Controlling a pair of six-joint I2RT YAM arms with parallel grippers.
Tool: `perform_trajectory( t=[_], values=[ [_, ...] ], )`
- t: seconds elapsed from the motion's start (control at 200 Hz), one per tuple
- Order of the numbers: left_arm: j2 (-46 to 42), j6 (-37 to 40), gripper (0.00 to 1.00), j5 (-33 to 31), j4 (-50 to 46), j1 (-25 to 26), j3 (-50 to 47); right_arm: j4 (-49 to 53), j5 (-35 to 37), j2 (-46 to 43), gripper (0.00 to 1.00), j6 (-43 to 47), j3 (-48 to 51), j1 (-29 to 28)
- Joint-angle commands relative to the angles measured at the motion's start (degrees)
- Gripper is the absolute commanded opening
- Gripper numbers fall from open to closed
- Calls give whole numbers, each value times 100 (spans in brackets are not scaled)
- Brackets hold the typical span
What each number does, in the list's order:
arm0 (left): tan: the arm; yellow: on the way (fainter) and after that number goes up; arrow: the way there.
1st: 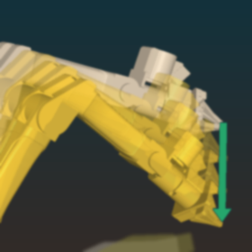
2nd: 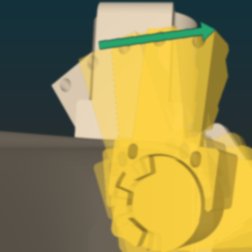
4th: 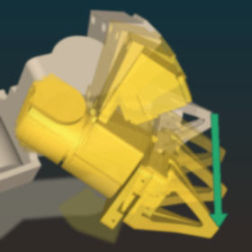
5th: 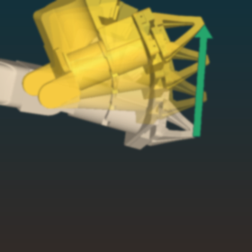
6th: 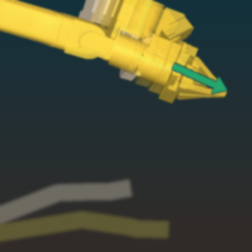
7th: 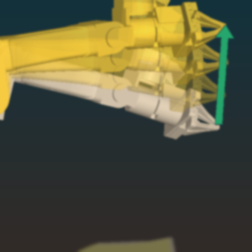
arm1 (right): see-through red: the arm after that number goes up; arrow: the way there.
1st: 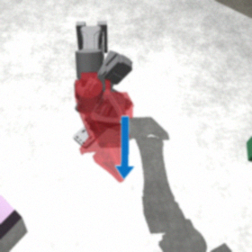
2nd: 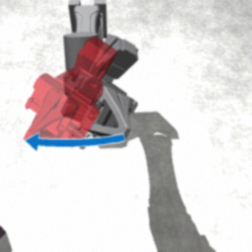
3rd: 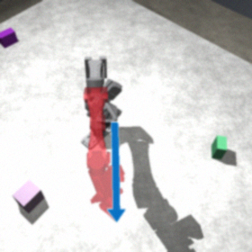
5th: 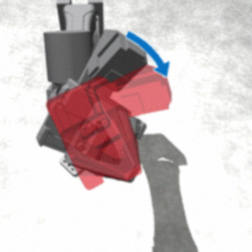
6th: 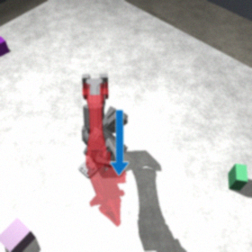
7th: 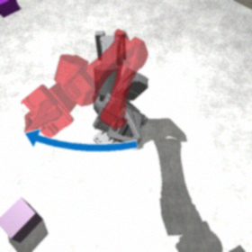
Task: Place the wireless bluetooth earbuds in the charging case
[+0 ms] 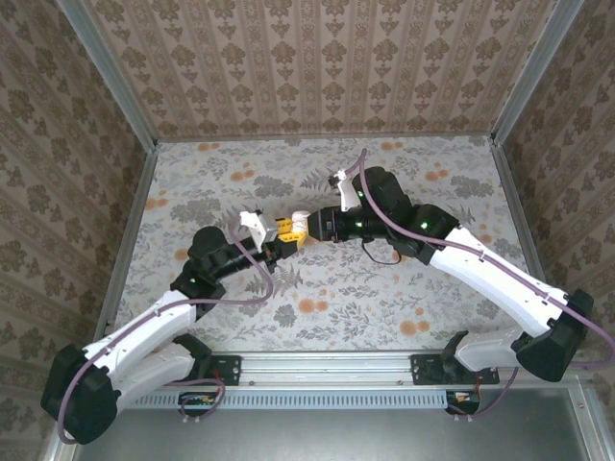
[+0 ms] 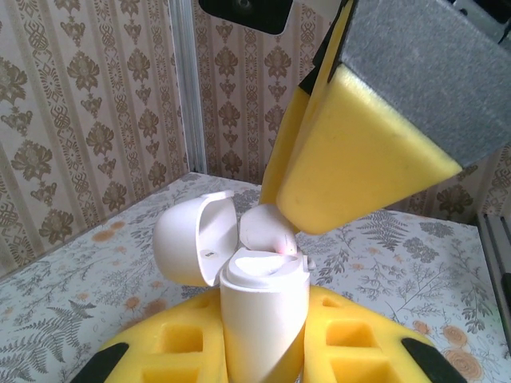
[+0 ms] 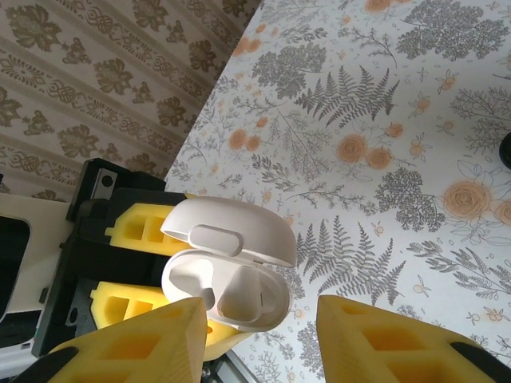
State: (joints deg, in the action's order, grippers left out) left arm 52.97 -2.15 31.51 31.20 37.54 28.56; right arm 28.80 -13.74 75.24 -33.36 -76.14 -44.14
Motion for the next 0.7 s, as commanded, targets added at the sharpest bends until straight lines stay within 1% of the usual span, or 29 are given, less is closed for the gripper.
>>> perform_trajectory(
  t=[0.0, 0.22, 0.24, 0.365, 0.46, 0.695],
  values=[
    [-50, 154, 0, -6, -56, 25, 218, 157, 52, 103, 42, -82, -226, -54],
    [8, 281, 0, 6, -368, 64, 347, 161, 95, 217, 41, -83, -327, -96],
    [8, 294, 0, -2, -401, 76, 354, 306, 99, 226, 41, -83, -337, -98],
    [48, 447, 0, -71, -650, 130, 455, 419, 110, 310, 40, -74, -425, -128],
    [56, 568, 0, -151, -826, 179, 508, 524, 109, 367, 38, -58, -472, -144],
    [20, 688, 0, -328, -957, 205, 483, 651, 178, 377, 29, -22, -499, -143]
  ],
)
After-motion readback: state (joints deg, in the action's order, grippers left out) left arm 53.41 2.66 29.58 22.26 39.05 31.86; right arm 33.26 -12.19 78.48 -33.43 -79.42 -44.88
